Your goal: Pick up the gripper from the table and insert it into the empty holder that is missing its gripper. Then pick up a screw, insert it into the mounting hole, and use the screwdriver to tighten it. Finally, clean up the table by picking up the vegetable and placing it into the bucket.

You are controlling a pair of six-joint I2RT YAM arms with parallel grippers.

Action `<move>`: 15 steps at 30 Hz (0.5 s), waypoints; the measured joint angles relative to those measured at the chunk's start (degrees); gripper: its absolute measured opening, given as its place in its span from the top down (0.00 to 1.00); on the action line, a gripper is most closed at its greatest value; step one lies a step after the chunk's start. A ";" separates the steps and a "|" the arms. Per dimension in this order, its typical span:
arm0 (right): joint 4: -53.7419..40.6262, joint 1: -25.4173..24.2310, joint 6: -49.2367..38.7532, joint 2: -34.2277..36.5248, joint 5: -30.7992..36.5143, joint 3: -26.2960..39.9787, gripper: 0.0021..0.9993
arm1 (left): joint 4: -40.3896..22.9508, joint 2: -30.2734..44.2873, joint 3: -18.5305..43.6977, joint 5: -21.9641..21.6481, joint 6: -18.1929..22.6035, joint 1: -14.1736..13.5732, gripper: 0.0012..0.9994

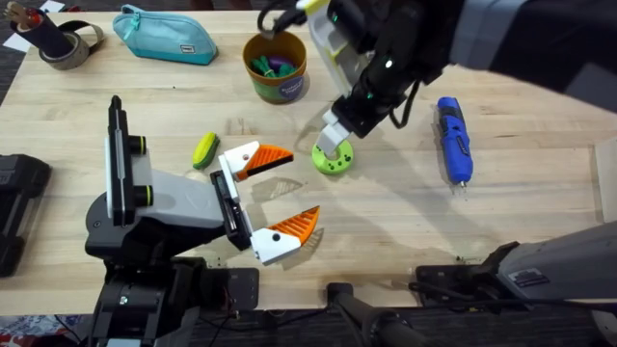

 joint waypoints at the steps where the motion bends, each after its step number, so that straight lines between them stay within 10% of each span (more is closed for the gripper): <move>1: 0.23 0.12 0.01 0.38 0.04 -0.48 0.13 | 0.18 0.13 0.00 -0.01 0.00 0.00 0.00; 15: -0.82 0.52 6.00 -0.87 -0.44 -0.78 0.13 | 0.30 0.20 0.00 0.01 0.00 0.02 0.00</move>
